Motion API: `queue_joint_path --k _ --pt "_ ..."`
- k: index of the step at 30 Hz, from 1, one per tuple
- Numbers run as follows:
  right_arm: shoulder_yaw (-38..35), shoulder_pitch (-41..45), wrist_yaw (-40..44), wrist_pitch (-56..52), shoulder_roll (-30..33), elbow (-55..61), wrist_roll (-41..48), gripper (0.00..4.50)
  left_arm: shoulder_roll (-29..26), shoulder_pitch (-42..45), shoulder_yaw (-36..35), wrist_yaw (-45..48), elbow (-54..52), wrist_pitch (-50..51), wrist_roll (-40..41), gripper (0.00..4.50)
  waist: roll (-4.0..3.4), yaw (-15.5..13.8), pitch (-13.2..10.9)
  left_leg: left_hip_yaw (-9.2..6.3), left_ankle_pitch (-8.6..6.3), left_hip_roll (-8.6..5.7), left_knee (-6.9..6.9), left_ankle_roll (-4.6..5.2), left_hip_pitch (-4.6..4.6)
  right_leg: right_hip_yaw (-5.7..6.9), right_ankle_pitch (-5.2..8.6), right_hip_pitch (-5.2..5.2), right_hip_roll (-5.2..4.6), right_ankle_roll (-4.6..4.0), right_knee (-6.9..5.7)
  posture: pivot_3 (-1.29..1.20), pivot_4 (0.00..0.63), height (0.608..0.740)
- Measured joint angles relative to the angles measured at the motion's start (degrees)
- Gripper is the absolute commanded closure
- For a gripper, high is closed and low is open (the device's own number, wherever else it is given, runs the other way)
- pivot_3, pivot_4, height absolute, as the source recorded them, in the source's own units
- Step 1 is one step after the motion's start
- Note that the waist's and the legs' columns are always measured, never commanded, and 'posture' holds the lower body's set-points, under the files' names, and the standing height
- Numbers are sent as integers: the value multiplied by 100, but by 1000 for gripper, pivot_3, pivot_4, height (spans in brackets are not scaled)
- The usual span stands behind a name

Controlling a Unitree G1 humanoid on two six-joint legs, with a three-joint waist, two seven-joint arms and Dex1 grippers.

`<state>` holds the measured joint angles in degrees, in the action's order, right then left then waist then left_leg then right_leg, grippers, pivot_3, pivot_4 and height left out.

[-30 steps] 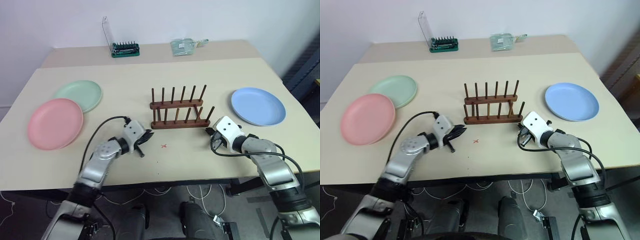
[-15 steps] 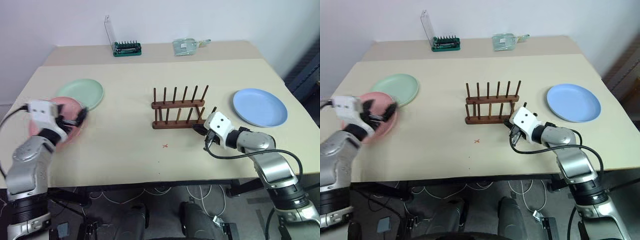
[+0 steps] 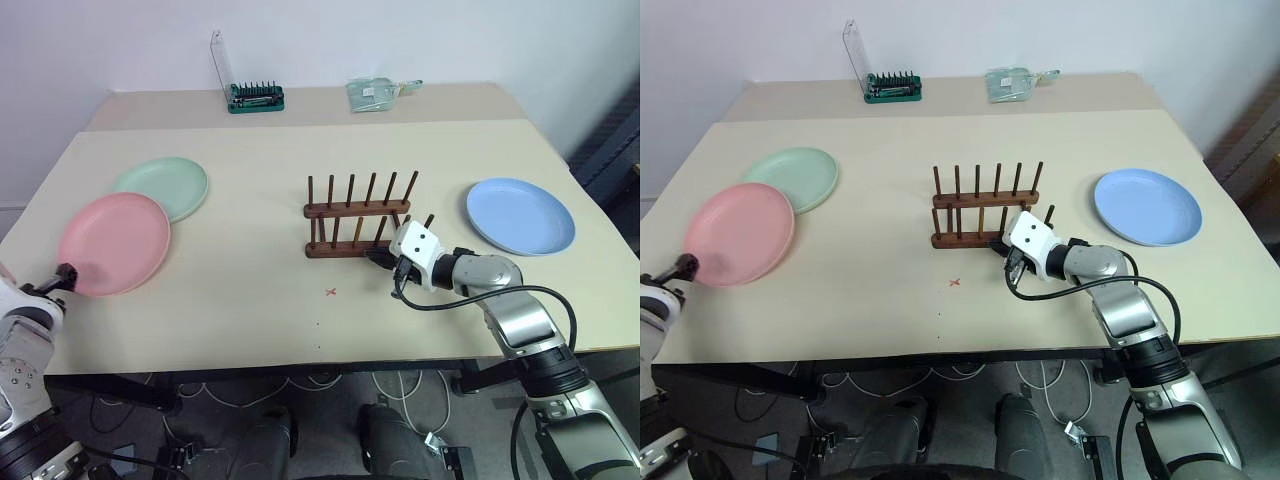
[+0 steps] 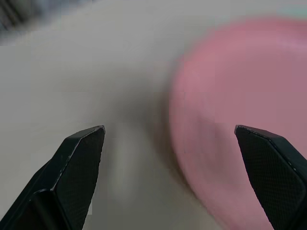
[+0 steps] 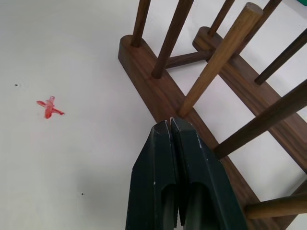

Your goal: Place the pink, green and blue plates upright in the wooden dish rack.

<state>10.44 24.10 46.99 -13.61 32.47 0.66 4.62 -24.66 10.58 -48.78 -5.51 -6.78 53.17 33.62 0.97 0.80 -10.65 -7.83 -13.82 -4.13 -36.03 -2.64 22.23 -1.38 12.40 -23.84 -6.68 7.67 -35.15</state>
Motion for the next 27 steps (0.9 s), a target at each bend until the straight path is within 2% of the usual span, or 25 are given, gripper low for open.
queue_joint_path --k 3,10,16,22,25,26,27 --pt "-2 -5 -26 17 -9 0 0 4500 120 172 -204 -184 201 158 242 898 4 5 0 -1 0 1 0 -1 0 1 0 -2 1 0 -1 0 150 740" --pt "-17 -194 -154 2 -7 54 3 4500 106 313 -264 -253 456 160 387 4369 5 2 0 1 1 0 2 -3 0 1 0 -3 0 -1 -1 0 150 740" --pt "-62 -351 -180 -94 32 316 20 4500 1 316 -199 -121 538 40 440 4446 3 9 1 2 1 1 3 -4 0 0 0 -3 0 -1 -1 0 150 740" --pt "-138 -373 365 -593 605 1126 324 4500 160 261 87 947 -229 -964 742 4446 27 -29 -4 -2 2 0 -6 -7 16 3 0 -8 -2 -2 7 0 150 740" --pt "-231 -126 419 -926 552 1318 596 3606 4 418 371 1098 -475 -1185 771 4500 28 5 -9 1 2 4 -1 -7 11 2 -1 -10 1 -4 4 0 150 740" --pt "-248 191 366 -1062 419 1317 681 3223 -60 676 542 1080 -490 -1225 727 4500 29 10 -17 1 7 5 -2 -16 16 2 -5 -19 3 -10 -1 0 150 740" --pt "-252 615 273 -1110 253 1372 704 2622 -111 1023 748 1042 -559 -1255 703 4500 29 6 -19 -2 14 5 0 -25 26 3 -10 -31 6 -16 -2 0 150 740"
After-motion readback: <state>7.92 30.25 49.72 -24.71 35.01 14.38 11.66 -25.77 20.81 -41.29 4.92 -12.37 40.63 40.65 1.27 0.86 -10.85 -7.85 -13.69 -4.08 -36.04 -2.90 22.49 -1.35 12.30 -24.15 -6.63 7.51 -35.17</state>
